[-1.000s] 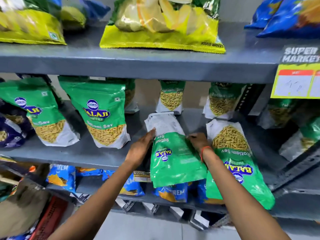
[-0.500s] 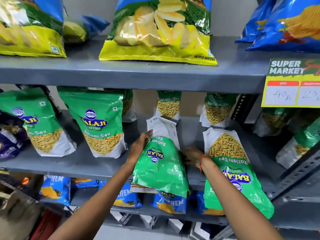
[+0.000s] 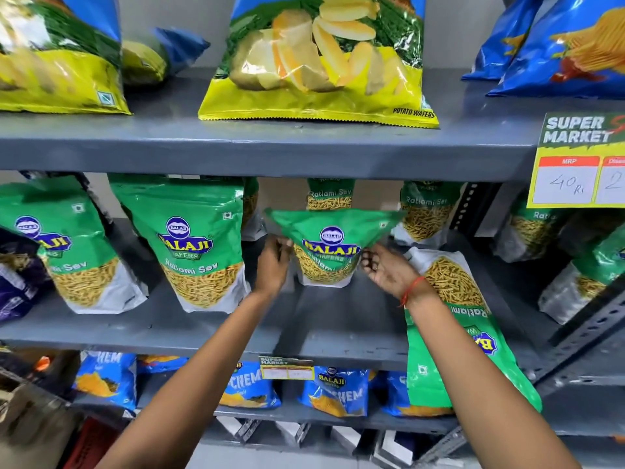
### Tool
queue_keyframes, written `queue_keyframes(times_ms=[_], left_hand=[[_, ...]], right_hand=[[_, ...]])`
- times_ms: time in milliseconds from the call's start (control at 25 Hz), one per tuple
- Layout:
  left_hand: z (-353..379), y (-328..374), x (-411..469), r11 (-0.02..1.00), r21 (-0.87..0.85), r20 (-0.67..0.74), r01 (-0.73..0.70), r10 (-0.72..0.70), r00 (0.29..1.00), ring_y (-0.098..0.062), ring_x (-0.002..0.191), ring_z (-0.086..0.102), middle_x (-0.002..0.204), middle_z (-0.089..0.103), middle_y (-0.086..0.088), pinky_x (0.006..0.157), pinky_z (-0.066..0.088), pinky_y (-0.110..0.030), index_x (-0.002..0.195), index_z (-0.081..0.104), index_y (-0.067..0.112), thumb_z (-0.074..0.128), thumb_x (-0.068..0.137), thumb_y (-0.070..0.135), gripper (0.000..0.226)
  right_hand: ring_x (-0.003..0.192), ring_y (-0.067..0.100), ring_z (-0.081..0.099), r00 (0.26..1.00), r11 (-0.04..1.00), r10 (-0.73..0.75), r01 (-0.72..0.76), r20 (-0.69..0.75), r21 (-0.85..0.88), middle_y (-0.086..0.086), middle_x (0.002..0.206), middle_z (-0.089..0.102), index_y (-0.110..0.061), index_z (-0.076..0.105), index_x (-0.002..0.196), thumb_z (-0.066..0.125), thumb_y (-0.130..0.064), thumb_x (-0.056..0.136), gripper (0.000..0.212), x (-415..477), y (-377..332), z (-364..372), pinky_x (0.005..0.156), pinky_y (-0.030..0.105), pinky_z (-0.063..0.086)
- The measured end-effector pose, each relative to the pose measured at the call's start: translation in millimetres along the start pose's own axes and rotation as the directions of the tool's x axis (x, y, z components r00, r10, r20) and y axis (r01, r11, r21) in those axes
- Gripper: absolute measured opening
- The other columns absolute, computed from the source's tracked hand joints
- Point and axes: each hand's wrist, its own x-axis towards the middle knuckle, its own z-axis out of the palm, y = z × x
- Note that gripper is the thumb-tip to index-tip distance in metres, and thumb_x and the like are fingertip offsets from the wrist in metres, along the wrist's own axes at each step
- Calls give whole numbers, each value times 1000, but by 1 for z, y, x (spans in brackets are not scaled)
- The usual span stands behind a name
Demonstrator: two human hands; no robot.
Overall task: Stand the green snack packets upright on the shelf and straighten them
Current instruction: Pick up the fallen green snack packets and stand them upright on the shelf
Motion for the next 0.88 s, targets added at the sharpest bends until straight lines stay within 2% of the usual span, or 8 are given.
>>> queue_keyframes(times_ms=[160,240,320,440,520,680,800,880], left_hand=[[6,3,21,927,-249,296,281,-204,933,-17,74,49,78,50,-2,67,40,-28,97,45,10,39,96,3,10],[8,0,22,899,-237,357,369,-273,894,-16,75,49,79,52,-1,63,37,-26,95,48,15,40,85,-8,27],[11,-9,20,929,-166,431,331,-234,872,-18,89,54,96,58,-4,71,43,-25,112,47,12,49,81,-12,39],[9,-19,11,958,-129,496,257,-162,853,-20,122,48,134,50,-8,102,43,-35,136,29,8,70,77,-1,73],[3,-23,5,959,-121,490,254,-165,856,-24,128,45,138,47,-8,107,39,-39,136,30,11,74,75,6,75],[-5,-31,-19,973,-53,490,224,-170,855,-19,122,49,127,53,2,100,42,-30,127,38,21,78,72,17,68],[-7,-30,-35,979,-81,463,186,-129,877,-16,117,50,125,53,2,82,46,-6,130,37,11,77,73,10,70],[-7,-26,-38,980,-94,445,176,-117,888,-14,115,48,125,52,-1,80,44,-5,130,36,6,75,74,7,68]], right_hand=[[93,19,55,989,976,-136,124,-57,-176,6,104,56,-5,45,120,33,-7,97,26,14,5,1,79,28,48],[103,20,51,980,916,-190,198,57,-350,13,122,52,5,36,131,40,10,90,42,20,11,5,81,28,46],[112,27,50,976,835,-180,217,122,-506,26,134,48,9,33,130,48,23,78,56,25,18,12,88,36,45],[127,35,43,977,766,-165,215,138,-606,26,137,44,3,27,133,66,20,67,78,23,29,14,106,44,39],[129,33,42,977,777,-160,213,142,-593,19,138,46,-3,27,133,75,12,64,84,17,38,9,111,51,35],[126,29,45,976,799,-149,214,160,-562,10,134,50,-12,32,129,82,-1,61,85,-3,60,-4,109,48,37],[126,27,45,978,797,-139,202,153,-570,10,136,48,-17,32,130,84,-8,61,87,-15,67,-7,108,46,39],[124,27,46,980,801,-146,197,134,-566,10,135,49,-16,32,129,84,-10,62,85,-17,67,-5,108,47,39]])
